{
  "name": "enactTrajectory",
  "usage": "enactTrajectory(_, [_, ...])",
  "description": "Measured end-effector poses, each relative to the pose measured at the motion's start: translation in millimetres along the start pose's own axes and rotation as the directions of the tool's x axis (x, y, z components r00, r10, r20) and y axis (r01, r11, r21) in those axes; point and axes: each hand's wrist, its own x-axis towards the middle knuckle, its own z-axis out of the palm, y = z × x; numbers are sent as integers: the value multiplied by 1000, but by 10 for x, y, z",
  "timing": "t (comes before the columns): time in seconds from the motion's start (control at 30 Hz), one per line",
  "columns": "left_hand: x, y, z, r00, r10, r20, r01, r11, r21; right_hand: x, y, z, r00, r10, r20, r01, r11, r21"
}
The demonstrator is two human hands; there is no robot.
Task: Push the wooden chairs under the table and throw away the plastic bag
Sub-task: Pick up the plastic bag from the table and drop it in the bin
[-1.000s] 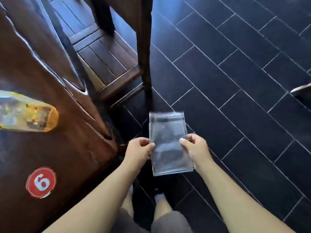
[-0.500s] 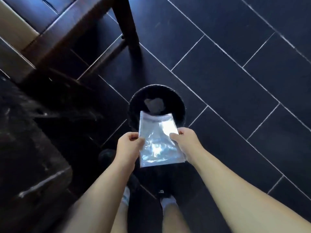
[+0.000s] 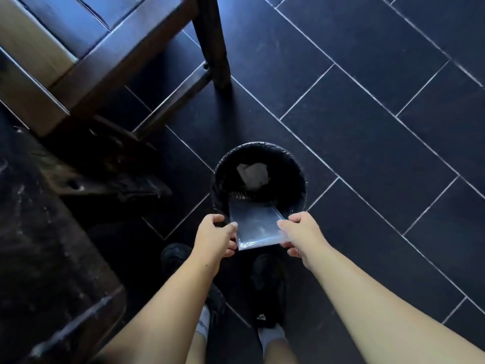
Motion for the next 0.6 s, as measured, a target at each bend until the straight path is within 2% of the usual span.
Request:
enactTrajectory(0.1, [-141, 80, -4, 1000, 27, 6, -27, 999, 31, -157, -78, -20, 999, 18, 35, -15, 997, -77])
enactTrajectory(0.33, [-591, 262, -14, 997, 68, 28, -72, 988, 135, -676, -155, -264, 1000, -1, -29, -10, 927, -375])
enactTrajectory(0.47, [-964, 417, -39, 993, 111, 40, -117, 977, 177, -1086, -294, -429, 997, -81, -3, 74, 922, -380])
enactTrajectory(0.6, [-1492, 695, -93, 979, 201, 24, -200, 936, 290, -1529, -501, -564, 985, -161, 61, 172, 896, -409])
